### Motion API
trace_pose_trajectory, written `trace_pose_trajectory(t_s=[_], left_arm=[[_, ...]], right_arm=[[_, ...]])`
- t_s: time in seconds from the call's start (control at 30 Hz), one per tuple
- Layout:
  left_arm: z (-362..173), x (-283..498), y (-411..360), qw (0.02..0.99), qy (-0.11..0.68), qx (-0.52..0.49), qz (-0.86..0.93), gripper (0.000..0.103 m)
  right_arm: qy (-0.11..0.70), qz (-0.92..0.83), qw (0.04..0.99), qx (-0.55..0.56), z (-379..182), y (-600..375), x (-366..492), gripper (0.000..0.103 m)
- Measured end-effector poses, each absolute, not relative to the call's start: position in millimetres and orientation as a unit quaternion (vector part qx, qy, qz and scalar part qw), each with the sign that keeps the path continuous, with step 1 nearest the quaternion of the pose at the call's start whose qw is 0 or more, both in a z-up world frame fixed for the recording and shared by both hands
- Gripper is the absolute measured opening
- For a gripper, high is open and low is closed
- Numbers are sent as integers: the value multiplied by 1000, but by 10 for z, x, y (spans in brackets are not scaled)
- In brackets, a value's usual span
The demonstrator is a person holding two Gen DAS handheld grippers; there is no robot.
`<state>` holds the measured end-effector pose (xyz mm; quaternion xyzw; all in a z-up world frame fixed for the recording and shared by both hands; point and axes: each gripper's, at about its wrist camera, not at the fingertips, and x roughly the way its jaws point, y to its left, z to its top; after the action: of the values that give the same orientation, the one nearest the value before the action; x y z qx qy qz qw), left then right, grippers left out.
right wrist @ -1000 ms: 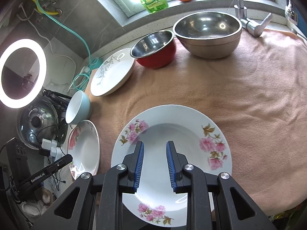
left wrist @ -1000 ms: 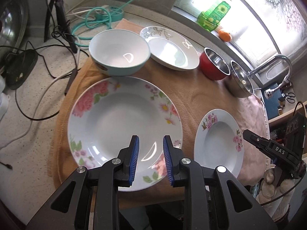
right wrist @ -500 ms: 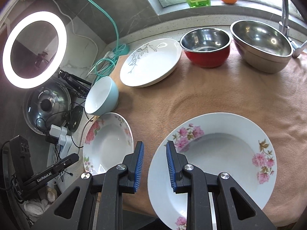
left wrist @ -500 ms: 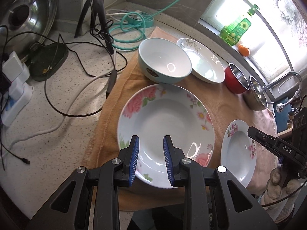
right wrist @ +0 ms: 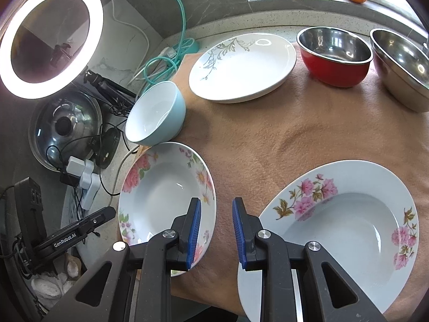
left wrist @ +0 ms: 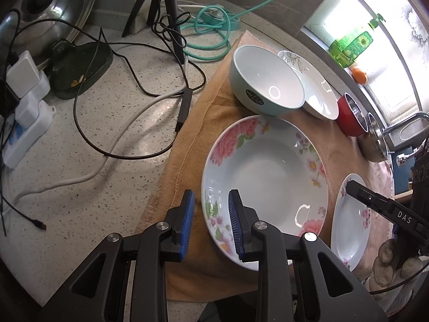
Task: Organize plates and bowls
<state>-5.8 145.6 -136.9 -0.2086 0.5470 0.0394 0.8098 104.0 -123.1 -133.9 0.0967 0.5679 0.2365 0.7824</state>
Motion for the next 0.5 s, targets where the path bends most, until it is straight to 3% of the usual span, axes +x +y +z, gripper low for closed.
trace_pose_trajectory(t_s=[0.5], left_arm=[[-1477, -9, 1530, 806, 554, -208, 33, 24]], right_arm=[[582, 241, 772, 78, -1507, -999, 1124, 23]])
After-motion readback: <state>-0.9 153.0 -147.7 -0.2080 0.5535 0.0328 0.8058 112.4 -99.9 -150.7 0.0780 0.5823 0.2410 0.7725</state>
